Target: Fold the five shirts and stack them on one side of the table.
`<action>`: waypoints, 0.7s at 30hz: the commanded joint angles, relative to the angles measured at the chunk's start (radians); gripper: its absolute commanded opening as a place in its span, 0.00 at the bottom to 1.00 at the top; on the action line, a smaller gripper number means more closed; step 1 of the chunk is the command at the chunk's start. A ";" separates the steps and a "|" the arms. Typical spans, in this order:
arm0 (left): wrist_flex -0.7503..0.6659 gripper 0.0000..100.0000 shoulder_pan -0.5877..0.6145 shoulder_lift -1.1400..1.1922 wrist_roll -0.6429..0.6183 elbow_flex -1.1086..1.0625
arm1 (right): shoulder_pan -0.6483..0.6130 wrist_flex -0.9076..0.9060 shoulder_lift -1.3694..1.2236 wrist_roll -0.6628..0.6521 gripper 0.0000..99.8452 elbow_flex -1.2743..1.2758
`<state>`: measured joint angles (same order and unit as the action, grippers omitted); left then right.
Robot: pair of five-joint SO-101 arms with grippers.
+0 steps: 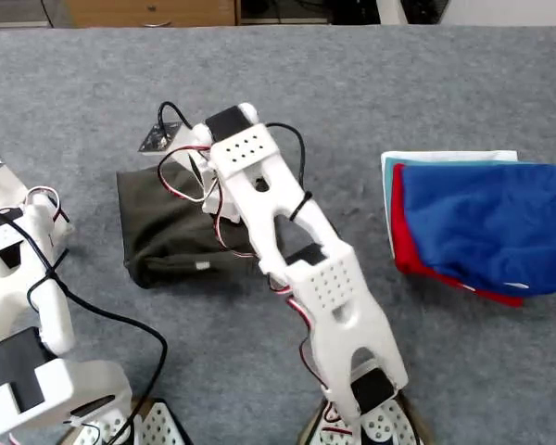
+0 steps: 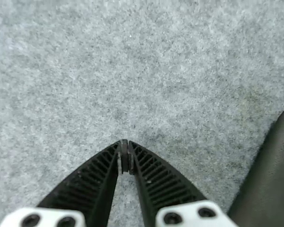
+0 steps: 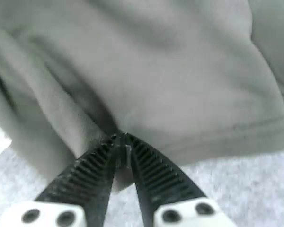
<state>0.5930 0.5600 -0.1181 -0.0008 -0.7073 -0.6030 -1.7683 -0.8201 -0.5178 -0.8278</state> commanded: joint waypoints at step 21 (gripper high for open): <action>-0.015 0.02 0.011 -0.004 0.002 0.021 | -0.005 -0.017 0.417 -0.012 0.00 0.562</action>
<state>0.5930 0.5600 -0.1181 -0.0008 -0.7073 -0.6015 -1.7683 -0.5132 -0.5178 -0.3199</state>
